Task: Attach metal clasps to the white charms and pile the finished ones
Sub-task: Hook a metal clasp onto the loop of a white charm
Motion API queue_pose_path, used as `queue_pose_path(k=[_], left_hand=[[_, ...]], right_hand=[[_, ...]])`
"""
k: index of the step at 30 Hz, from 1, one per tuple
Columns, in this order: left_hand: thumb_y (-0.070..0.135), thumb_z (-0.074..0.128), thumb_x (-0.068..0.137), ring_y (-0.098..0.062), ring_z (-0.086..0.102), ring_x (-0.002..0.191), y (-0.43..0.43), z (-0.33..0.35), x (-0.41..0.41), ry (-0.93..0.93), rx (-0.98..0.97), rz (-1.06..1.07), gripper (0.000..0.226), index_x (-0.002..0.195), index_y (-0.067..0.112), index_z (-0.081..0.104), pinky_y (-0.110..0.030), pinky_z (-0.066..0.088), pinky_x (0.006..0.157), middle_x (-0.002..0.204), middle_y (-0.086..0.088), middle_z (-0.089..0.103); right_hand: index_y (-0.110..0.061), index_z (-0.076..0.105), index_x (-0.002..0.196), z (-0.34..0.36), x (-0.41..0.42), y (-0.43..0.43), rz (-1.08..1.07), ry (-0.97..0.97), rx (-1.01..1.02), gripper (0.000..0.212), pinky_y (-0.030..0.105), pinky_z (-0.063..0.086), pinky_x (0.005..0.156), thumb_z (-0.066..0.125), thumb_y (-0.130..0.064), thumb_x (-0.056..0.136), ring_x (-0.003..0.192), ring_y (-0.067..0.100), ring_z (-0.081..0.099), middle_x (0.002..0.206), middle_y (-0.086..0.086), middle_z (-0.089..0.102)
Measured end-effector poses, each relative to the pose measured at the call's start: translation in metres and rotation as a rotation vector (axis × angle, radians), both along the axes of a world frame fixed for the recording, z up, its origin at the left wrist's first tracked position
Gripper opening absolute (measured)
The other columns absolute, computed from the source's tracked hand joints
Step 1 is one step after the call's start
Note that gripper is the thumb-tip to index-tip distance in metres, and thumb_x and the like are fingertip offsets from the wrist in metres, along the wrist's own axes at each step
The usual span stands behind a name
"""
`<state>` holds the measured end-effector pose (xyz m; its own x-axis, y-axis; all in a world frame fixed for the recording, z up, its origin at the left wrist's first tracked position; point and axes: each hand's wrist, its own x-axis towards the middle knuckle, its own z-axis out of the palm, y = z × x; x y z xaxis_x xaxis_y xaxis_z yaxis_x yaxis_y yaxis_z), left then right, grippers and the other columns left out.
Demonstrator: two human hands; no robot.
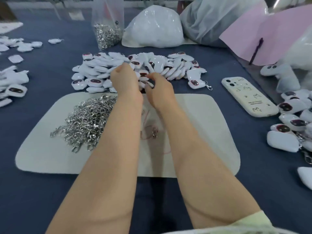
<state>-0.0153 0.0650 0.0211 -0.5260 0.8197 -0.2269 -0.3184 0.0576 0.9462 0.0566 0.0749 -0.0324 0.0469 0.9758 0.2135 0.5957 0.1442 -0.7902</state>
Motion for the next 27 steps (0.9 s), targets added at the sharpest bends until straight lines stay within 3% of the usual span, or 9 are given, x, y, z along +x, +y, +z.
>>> queue_pose_path(k=[6,9,12,14,17,20,23,25,27], left_hand=[[0.008,0.04,0.094,-0.011,0.036,0.056,0.006,-0.005,-0.007,-0.042,-0.026,-0.011,0.015,0.101,0.008,0.053,-0.018,0.031,0.045,0.071,0.0,0.042],[0.007,0.039,0.093,-0.01,0.03,0.052,0.002,-0.01,-0.001,-0.045,0.003,-0.033,0.007,0.095,0.01,0.045,-0.017,0.027,0.04,0.066,0.002,0.037],[0.016,0.046,0.093,-0.013,0.041,0.062,-0.006,-0.013,0.005,0.009,-0.019,-0.123,0.004,0.091,0.012,0.046,-0.022,0.04,0.06,0.073,0.0,0.044],[0.031,0.049,0.094,-0.017,0.051,0.07,-0.013,-0.013,0.01,0.033,-0.071,-0.279,0.02,0.083,0.014,0.052,-0.032,0.048,0.077,0.078,-0.003,0.055],[0.045,0.052,0.093,-0.02,0.06,0.067,-0.03,-0.011,0.02,-0.102,-0.011,-0.47,0.04,0.07,0.012,0.057,-0.033,0.054,0.075,0.064,-0.004,0.059],[0.029,0.058,0.093,-0.018,0.064,0.066,-0.047,-0.015,0.025,-0.157,0.051,-0.415,0.026,0.092,0.003,0.062,-0.03,0.056,0.071,0.072,-0.008,0.062],[0.007,0.052,0.094,-0.015,0.061,0.07,-0.062,-0.022,0.019,-0.25,0.138,-0.369,0.009,0.089,0.004,0.059,-0.022,0.055,0.068,0.077,-0.007,0.058],[0.003,0.05,0.094,-0.018,0.058,0.08,-0.067,-0.027,0.011,-0.295,0.155,-0.312,0.008,0.091,0.005,0.057,-0.02,0.056,0.071,0.083,-0.006,0.053],[0.003,0.049,0.094,-0.019,0.059,0.079,-0.068,-0.029,0.004,-0.327,0.152,-0.277,0.009,0.089,0.007,0.056,-0.02,0.055,0.068,0.087,-0.007,0.054]], right_hand=[[-0.021,0.052,0.128,-0.019,-0.02,0.015,-0.082,-0.318,0.026,0.04,0.037,0.04,0.089,0.046,-0.012,0.09,0.113,0.03,0.05,0.127,0.008,0.053],[-0.02,0.057,0.122,-0.012,-0.015,0.01,-0.143,-0.051,0.034,0.031,0.031,0.039,0.083,0.043,-0.016,0.095,0.109,0.026,0.052,0.118,0.007,0.061],[-0.015,0.06,0.12,0.005,-0.001,-0.005,-0.191,0.234,0.106,0.028,0.018,0.033,0.075,0.043,-0.019,0.097,0.105,0.019,0.056,0.111,0.004,0.066],[-0.014,0.061,0.12,0.017,0.01,-0.023,-0.159,0.257,0.179,0.028,0.014,0.035,0.077,0.046,-0.018,0.097,0.101,0.013,0.057,0.11,0.001,0.067],[-0.017,0.064,0.116,0.027,0.024,-0.052,-0.035,0.171,0.214,0.027,0.015,0.042,0.081,0.052,-0.014,0.092,0.093,0.009,0.059,0.106,-0.002,0.067],[-0.016,0.068,0.107,0.028,0.037,-0.077,0.083,0.144,0.144,0.025,0.018,0.045,0.079,0.055,-0.01,0.087,0.089,0.008,0.059,0.102,-0.004,0.068],[-0.015,0.068,0.098,0.029,0.045,-0.092,0.044,0.321,0.078,0.018,0.017,0.046,0.084,0.055,-0.006,0.088,0.091,0.005,0.061,0.097,-0.005,0.068],[-0.014,0.066,0.097,0.028,0.048,-0.096,0.012,0.128,-0.037,0.012,0.019,0.046,0.077,0.06,-0.015,0.087,0.087,0.008,0.06,0.096,-0.002,0.067],[-0.01,0.067,0.096,0.03,0.046,-0.098,0.092,-0.229,-0.274,0.027,0.029,0.049,0.071,0.068,-0.033,0.082,0.084,0.018,0.063,0.089,0.003,0.066]])
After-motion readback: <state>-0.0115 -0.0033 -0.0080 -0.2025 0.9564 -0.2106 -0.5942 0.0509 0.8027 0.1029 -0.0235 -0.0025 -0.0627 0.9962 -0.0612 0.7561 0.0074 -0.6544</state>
